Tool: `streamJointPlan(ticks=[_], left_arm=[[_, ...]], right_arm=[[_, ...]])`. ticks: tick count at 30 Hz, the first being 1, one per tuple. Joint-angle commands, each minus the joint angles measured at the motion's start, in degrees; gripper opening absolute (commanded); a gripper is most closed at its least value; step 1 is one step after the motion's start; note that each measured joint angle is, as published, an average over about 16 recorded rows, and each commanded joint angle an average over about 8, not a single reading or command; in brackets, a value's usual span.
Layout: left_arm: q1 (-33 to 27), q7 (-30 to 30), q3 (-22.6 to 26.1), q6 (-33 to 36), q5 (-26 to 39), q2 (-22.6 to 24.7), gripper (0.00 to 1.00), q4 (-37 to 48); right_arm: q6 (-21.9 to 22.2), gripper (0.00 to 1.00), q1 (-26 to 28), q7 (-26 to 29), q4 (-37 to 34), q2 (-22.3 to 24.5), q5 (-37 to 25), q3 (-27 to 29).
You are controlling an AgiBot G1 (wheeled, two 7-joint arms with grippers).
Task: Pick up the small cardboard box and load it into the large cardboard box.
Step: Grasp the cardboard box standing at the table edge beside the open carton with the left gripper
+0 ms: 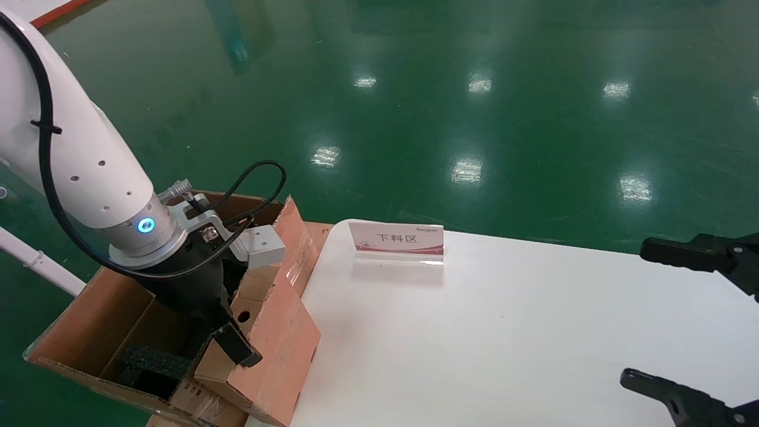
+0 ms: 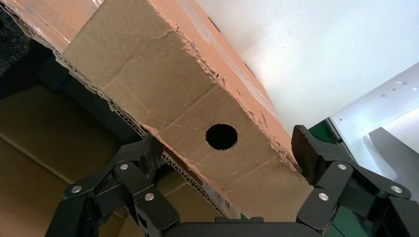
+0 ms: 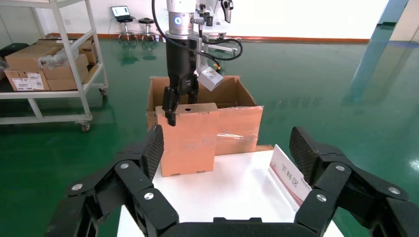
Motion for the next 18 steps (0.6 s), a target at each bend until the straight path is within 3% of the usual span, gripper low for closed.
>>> streamJointPlan(ticks=[1, 16, 18], left_arm=[[-0.02, 0.01, -0.01, 0.02, -0.01, -0.01, 0.00, 0.00], [-0.07, 0.01, -0.07, 0.09, -0.04, -0.05, 0.00, 0.00], [-0.08, 0.01, -0.08, 0.10, -0.05, -0.05, 0.00, 0.01]], right_arm=[[0.00, 0.00, 0.00, 0.00, 0.00, 0.00, 0.00, 0.00], [0.00, 0.01, 0.00, 0.00, 0.00, 0.00, 0.00, 0.00], [0.00, 0.26, 0.00, 0.00, 0.00, 0.00, 0.00, 0.00]])
